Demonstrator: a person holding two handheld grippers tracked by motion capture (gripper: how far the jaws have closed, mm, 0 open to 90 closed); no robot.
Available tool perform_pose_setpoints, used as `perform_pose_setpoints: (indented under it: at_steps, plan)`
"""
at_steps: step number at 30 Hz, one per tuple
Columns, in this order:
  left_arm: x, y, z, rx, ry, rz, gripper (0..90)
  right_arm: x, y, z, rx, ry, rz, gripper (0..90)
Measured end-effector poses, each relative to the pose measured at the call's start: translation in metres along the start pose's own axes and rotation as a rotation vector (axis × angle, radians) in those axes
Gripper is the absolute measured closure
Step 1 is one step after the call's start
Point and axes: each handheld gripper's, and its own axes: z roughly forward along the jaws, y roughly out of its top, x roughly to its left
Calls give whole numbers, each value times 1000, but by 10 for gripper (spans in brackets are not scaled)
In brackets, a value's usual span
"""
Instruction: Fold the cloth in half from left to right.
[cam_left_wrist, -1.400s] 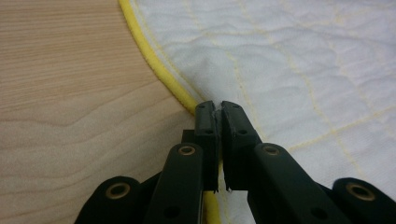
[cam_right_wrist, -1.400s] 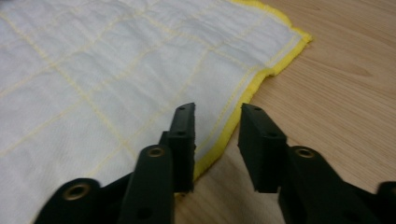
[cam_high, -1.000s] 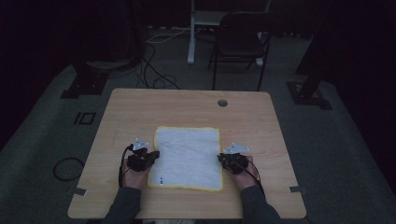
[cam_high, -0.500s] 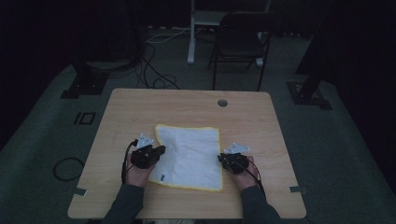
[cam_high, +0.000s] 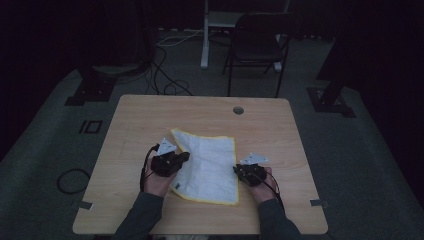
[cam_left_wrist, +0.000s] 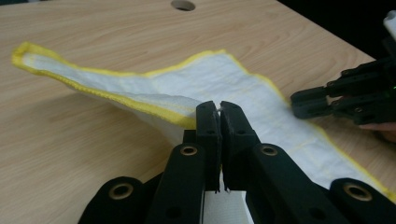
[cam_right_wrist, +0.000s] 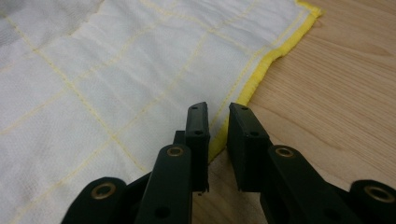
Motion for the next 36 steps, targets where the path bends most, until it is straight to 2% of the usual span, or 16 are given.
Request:
perform_pose_setpoints:
  at_steps: [11, 19, 23, 31, 36]
  plan:
    - [-13, 11, 9, -9, -44, 19, 877, 0, 0, 0, -2, 0, 2, 781]
    - [-25, 16, 20, -7, -77, 47, 877, -1, 0, 0, -1, 1, 2, 778]
    - [-33, 19, 30, 4, -98, 68, 877, -1, 0, -1, 3, 1, -1, 766]
    - [-42, 23, 48, 22, -121, 73, 877, -2, 0, -6, -7, -7, -12, 754]
    - [-53, 22, 71, 46, -142, 78, 876, -5, 0, -10, -13, -12, -3, 755]
